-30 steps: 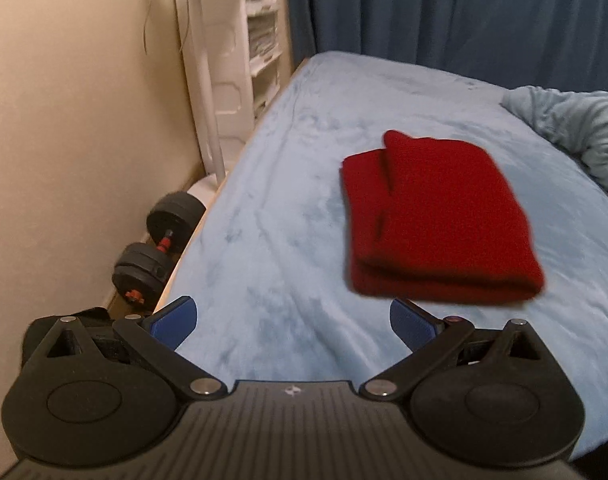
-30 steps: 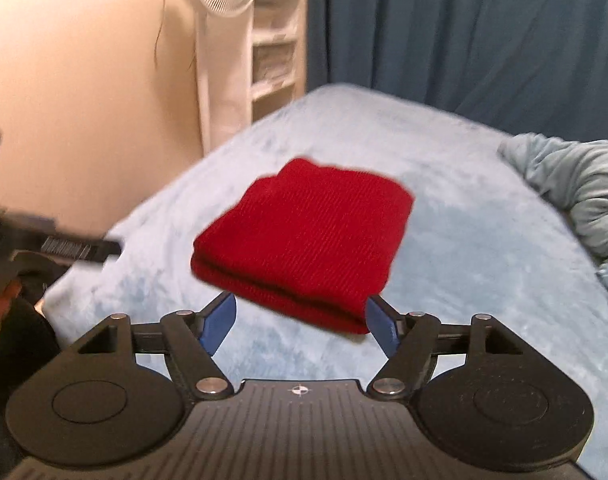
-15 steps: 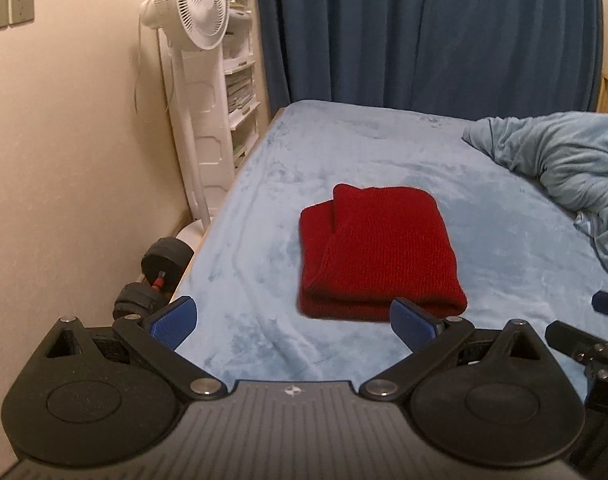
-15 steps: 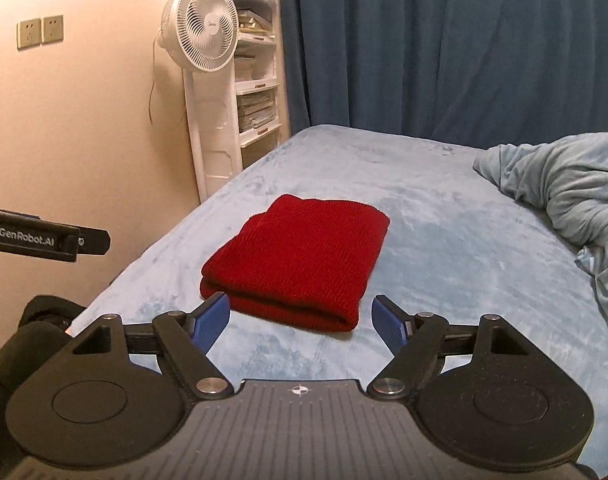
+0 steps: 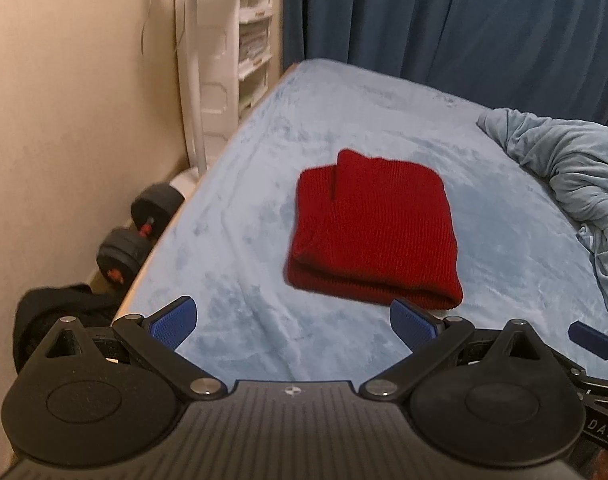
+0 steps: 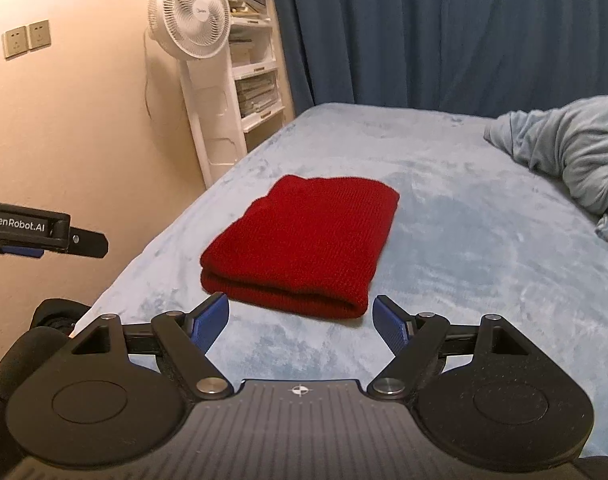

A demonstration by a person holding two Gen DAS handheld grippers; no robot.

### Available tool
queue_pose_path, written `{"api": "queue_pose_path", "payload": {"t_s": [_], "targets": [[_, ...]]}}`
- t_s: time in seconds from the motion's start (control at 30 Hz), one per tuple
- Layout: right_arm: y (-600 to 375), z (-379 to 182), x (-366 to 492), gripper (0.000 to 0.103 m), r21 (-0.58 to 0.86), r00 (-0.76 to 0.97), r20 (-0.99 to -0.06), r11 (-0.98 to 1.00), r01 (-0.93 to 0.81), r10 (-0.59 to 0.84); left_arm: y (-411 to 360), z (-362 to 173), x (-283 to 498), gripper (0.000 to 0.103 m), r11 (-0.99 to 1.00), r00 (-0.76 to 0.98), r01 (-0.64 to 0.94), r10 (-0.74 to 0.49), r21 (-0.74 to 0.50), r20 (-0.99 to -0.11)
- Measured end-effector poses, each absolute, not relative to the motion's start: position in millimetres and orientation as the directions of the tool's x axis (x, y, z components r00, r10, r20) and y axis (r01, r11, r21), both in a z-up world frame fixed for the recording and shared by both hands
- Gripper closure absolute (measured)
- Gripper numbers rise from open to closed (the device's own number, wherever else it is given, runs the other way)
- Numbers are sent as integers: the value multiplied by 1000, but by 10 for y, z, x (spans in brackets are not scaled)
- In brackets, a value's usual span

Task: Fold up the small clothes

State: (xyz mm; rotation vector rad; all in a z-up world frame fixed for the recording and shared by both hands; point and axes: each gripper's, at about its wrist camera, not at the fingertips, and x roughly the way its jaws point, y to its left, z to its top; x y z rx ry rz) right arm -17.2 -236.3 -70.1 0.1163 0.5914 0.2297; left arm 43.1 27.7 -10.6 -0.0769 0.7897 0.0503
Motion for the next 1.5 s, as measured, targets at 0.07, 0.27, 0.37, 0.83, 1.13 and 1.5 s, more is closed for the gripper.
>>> {"api": "queue_pose_path", "payload": {"t_s": [0.07, 0.27, 0.37, 0.83, 1.13, 1.5], "targets": [[-2400, -747, -96, 23, 187, 798, -549, 967, -174, 250, 255, -157, 524, 0, 995, 686, -81, 9, -65, -727], [-2489, -874, 126, 23, 203, 780, -574, 966, -161, 250, 143, -333, 763, 0, 992, 647, -99, 1, -83, -762], [-2552, -923, 248, 23, 213, 774, -583, 966, -150, 248, 86, -428, 881, 0, 990, 624, -104, -14, -100, -781], [-3043, -1212, 1050, 21, 315, 729, -629, 946, -79, 270, -102, -971, 1455, 0, 956, 548, -231, -24, -179, -836], [-3626, -1343, 2340, 16, 479, 664, -650, 878, -19, 369, 117, -1334, 1840, 0, 864, 524, -380, -93, -331, -846], [-3457, -1904, 4331, 14, 445, 561, -762, 891, 91, 323, 468, -1930, 2285, 0, 713, 458, -543, -191, -444, -868]]}}
